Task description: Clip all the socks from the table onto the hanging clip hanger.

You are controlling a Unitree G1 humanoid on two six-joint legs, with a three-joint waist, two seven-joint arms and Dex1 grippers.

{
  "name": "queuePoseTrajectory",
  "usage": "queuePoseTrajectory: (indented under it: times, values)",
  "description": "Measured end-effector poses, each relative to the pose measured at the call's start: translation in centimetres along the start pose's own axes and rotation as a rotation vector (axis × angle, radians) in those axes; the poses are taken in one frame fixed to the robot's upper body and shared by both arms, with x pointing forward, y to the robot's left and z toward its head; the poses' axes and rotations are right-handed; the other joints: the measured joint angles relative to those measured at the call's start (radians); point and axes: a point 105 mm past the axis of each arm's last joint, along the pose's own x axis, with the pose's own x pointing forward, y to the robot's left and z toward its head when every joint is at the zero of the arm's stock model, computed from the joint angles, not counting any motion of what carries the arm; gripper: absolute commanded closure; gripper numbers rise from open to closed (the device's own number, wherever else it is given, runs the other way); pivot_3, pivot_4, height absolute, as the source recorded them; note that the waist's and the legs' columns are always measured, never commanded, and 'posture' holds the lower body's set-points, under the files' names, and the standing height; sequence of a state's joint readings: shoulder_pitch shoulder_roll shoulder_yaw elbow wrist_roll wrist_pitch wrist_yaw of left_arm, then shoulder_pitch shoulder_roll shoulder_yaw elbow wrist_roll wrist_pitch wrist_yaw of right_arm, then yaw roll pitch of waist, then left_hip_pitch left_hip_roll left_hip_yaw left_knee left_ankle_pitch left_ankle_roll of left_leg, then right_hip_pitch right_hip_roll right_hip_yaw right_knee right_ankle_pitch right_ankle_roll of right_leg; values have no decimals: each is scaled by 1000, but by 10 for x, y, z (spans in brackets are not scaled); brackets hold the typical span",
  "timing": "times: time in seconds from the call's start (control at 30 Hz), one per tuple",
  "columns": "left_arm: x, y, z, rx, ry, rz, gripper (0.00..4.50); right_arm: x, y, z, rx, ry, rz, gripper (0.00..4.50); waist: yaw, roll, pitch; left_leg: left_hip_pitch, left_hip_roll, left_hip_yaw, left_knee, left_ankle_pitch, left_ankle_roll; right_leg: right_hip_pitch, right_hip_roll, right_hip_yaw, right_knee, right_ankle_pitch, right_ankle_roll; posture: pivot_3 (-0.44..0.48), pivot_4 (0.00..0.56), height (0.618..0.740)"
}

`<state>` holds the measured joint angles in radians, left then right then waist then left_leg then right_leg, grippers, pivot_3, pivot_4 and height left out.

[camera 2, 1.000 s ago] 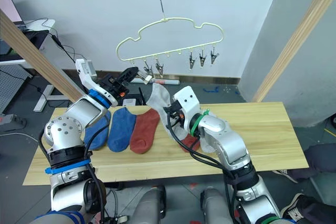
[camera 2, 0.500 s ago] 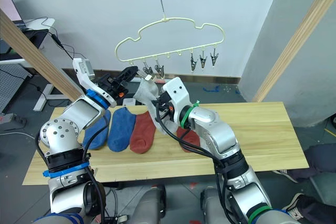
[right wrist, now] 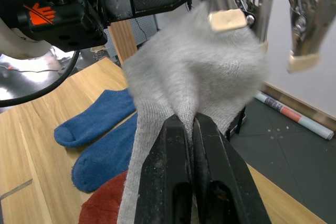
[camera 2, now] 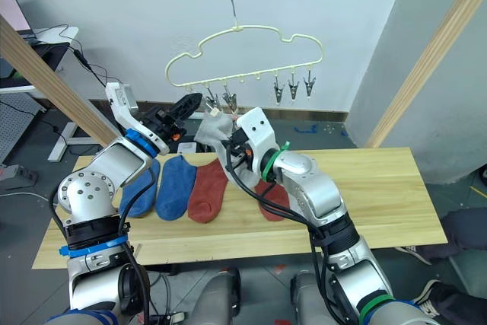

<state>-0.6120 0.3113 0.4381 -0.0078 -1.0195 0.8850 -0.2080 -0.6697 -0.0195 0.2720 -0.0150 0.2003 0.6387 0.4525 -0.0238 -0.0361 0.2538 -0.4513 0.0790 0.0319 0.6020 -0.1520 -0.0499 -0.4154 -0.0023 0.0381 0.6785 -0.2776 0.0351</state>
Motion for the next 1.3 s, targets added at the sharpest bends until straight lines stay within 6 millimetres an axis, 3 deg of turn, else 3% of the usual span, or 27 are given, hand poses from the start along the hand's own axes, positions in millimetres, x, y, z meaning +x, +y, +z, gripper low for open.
queuePoseTrajectory:
  times: [0.2, 0.27, 0.4, 0.5, 0.6, 0.7, 0.8, 1.03, 1.17, 1.3]
  values:
    - [-2, 3, 3, 18, -3, 14, 146, 1, 2, 0, 9, -3, 7, 4500, -1, 0, 0, 0, 0, 0, 0, 0, 0, 0, 0, 0, 0, 0, 0, 42, 254, 740]
    - [-6, 8, 5, 39, -6, 38, 36, 3, 7, 0, 35, -8, 27, 4500, -1, 0, 0, 0, 0, 0, 0, 0, 0, 0, 0, 0, 0, 0, 0, 47, 255, 740]
    - [-18, 20, 7, 143, 2, 103, 0, 5, 21, -3, 111, -3, 93, 3428, -3, 0, 0, 0, 0, 1, -1, 0, 0, -1, 0, 1, 0, 0, -1, 51, 255, 740]
    - [-24, 25, 3, 226, 18, 128, 0, 6, 30, -1, 142, -9, 129, 2307, -2, 0, 0, -1, 1, 1, -2, 0, 0, -3, 0, 1, 0, 1, -2, 51, 255, 740]
    - [-28, 27, -2, 312, 37, 136, 0, 4, 31, -2, 141, -2, 134, 1197, 2, 0, 0, -1, 0, 1, -2, 0, 0, -3, 0, 1, 0, 2, -3, 59, 253, 740]
    - [-30, 29, -6, 363, 40, 148, 0, -5, 23, -19, 150, 40, 112, 116, 12, 0, 0, -1, 0, 2, -2, 0, 0, -3, -1, 1, 0, 2, -3, 58, 254, 740]
    - [-30, 30, -10, 409, 47, 151, 0, -15, 14, -33, 148, 78, 79, 17, 18, 0, 0, -1, 0, 2, -2, 0, 0, -4, -1, 2, 0, 1, -3, 54, 254, 740]
    - [-25, 24, -26, 496, 82, 107, 0, -42, -8, -37, 79, 90, -13, 17, 21, 0, 0, -2, 0, 3, -3, 0, 0, -5, 0, 2, 0, 0, 0, 41, 256, 740]
    - [-16, 16, -30, 545, 68, 81, 0, -62, -23, -20, 63, 29, -86, 17, 22, 0, 0, -2, 0, 3, -3, 0, 0, -4, 0, 2, 0, 0, 0, 36, 258, 740]
    - [-3, 5, -31, 575, 33, 49, 0, -74, -22, -2, 43, -26, -91, 17, 21, 0, 0, -2, 0, 3, -3, 0, 0, -4, 0, 2, 0, 0, 0, 24, 260, 740]
